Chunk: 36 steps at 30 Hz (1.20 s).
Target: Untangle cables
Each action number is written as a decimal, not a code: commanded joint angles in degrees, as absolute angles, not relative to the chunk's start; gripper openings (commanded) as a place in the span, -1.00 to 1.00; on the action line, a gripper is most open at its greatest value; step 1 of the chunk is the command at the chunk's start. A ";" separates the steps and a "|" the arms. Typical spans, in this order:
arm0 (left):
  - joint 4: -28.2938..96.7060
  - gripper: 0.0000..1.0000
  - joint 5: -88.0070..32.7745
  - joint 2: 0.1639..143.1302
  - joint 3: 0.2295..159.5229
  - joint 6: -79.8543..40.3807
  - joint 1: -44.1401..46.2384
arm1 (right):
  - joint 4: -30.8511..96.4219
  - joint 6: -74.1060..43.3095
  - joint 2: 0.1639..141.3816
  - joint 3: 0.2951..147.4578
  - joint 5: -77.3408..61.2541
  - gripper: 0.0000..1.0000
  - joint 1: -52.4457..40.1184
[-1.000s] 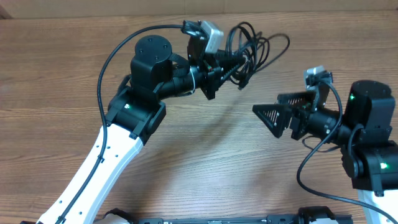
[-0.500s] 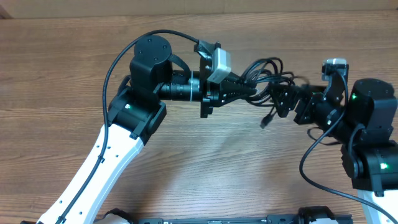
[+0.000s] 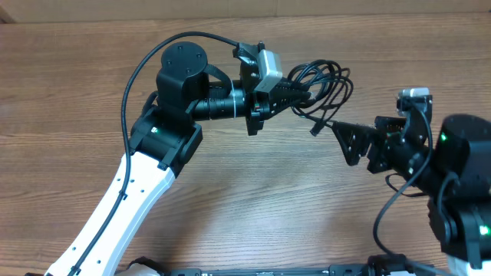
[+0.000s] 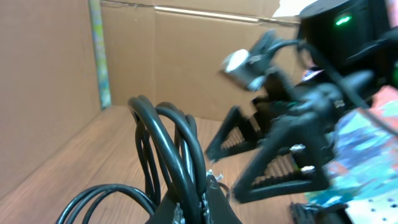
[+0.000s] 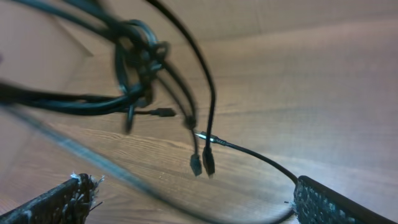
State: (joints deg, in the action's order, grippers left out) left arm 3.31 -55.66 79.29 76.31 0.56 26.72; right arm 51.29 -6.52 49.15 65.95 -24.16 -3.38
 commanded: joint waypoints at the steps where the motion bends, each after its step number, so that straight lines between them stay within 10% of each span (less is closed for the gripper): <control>1: 4.25 -0.92 -58.24 77.89 77.41 8.78 26.26 | 49.39 1.32 46.11 66.89 -25.36 1.00 -3.18; 21: 8.58 -0.92 -76.07 77.89 77.41 22.55 26.26 | 35.73 3.33 44.56 66.87 -7.62 1.00 -3.18; 36: 4.01 -0.92 -76.07 77.89 77.41 21.78 26.26 | 43.86 13.78 44.53 66.87 -33.47 0.92 -3.20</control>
State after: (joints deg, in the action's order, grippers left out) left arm 4.45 -75.26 79.26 76.31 21.41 26.50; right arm 43.77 11.31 44.73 66.00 -26.46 -3.36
